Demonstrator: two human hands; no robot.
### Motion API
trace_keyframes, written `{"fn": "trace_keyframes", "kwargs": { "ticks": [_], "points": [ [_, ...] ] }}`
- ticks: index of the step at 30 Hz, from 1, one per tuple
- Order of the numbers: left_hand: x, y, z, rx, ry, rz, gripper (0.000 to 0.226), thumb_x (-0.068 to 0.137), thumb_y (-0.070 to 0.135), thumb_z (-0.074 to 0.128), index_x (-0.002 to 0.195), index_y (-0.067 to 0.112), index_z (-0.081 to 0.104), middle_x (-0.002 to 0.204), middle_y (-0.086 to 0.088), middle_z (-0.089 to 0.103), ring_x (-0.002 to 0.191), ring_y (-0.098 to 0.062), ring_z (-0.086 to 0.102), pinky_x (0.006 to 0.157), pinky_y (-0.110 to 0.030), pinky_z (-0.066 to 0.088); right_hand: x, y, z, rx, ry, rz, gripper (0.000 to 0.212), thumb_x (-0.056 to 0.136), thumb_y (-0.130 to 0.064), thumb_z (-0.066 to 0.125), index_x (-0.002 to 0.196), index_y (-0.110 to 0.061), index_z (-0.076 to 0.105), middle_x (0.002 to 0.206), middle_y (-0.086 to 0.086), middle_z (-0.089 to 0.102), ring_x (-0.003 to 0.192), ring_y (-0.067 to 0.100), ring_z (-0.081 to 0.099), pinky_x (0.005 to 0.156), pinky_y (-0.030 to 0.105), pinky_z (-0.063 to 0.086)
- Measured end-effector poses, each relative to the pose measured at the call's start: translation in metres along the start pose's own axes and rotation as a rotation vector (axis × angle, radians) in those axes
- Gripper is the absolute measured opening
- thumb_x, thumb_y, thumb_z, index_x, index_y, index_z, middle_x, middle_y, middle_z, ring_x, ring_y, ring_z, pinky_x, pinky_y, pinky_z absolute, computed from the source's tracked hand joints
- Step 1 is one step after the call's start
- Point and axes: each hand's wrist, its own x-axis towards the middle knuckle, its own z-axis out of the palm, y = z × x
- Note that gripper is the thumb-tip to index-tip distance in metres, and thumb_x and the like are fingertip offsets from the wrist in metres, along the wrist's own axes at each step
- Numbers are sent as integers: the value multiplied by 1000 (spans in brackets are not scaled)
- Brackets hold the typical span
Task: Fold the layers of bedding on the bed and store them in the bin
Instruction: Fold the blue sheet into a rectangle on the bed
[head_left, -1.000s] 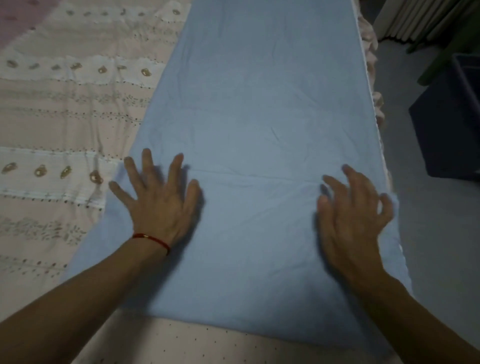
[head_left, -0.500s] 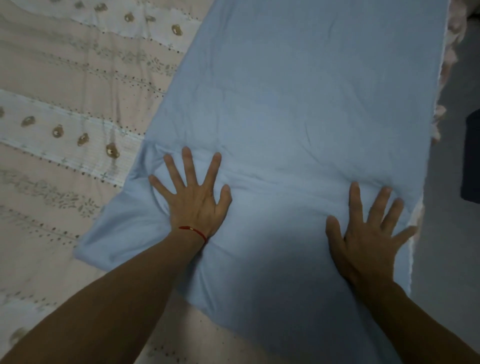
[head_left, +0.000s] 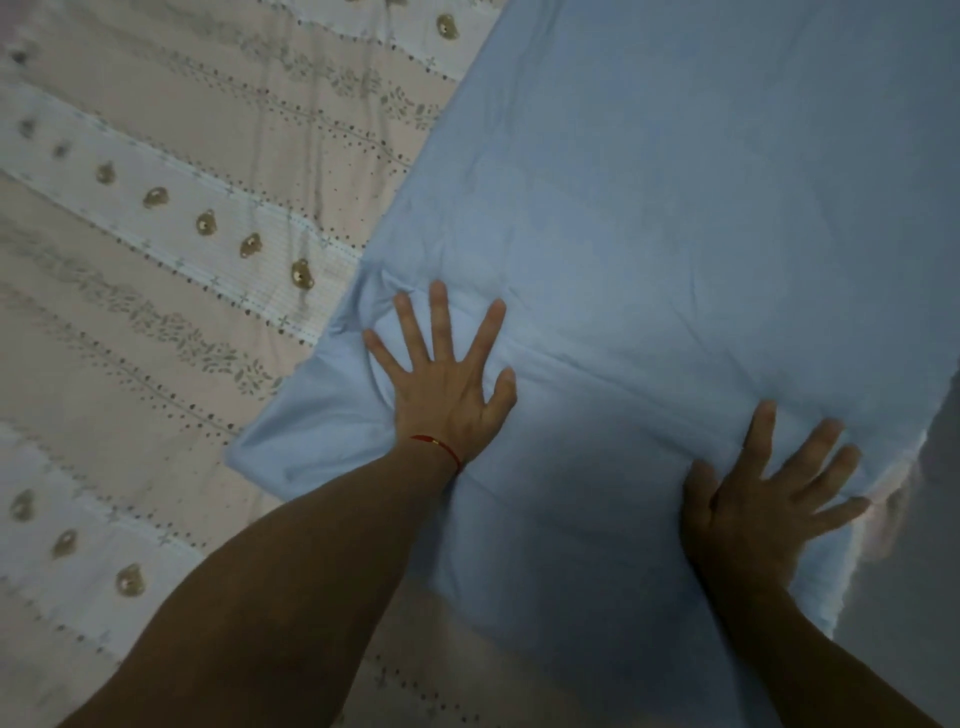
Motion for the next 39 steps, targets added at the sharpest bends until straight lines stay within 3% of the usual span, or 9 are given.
{"fn": "trace_keyframes", "kwargs": {
  "ticks": [7,11,13,15,18,23,32,36,39],
  "points": [
    [-1,6,-4,35,-46,-47,69,94,65,28,158,46,11,169,-12,-4,153,-44,-8,110,-77,3,0,6,-2,6,-35,-66,80,91,-55,30,163,-26,11,167,27,-2,151,54,0,112,79,3],
    [-3,-6,-29,-67,-73,-128,71,96,66,23,160,39,4,169,-3,-9,155,-32,-11,115,-72,-3,-1,13,-21,10,-9,-134,77,94,-54,36,163,-31,10,167,27,-2,151,55,0,109,82,5],
    [0,-26,-40,-84,-63,-309,68,100,65,10,160,37,-4,168,8,-13,154,-26,-17,116,-69,-8,0,3,-44,-54,29,-359,81,88,-48,46,162,-32,17,169,22,1,152,54,-2,110,82,3],
    [4,-47,-38,-125,-129,-429,65,98,68,2,157,43,-10,166,16,-17,153,-24,-22,116,-68,-11,13,-33,-57,-101,35,-833,84,81,-44,56,160,-31,29,170,16,10,153,50,1,114,78,1],
    [9,-61,-24,-229,-185,-405,64,98,71,6,155,49,-14,164,20,-20,152,-25,-25,114,-68,-15,56,-95,-42,-150,-77,-1338,76,92,-45,51,161,-28,25,171,8,9,157,39,2,122,66,8],
    [14,-70,-7,-246,-137,-393,67,97,74,13,154,51,-11,165,20,-18,153,-26,-23,112,-69,-17,81,-109,-8,-143,-56,-1389,68,101,-48,37,163,-26,20,171,6,12,157,33,8,123,61,12],
    [14,-64,-23,-218,-115,-373,63,100,67,11,158,46,-2,168,15,-10,154,-27,-18,112,-72,-11,87,-109,6,-115,-38,-1392,71,95,-45,35,162,-24,24,170,8,14,157,34,9,122,65,12],
    [-42,-59,-45,39,17,-606,58,105,50,11,161,34,10,170,1,6,156,-28,-2,117,-69,-3,85,-108,10,-78,-28,-1407,71,94,-44,36,161,-24,27,170,6,16,157,33,10,122,65,11],
    [-117,-88,-41,92,-52,-918,60,103,53,4,161,36,2,170,1,1,156,-28,-6,117,-70,-2,86,-107,13,-78,-10,-1412,71,95,-44,34,162,-25,24,171,5,12,157,32,8,122,64,9]
  ]
}}
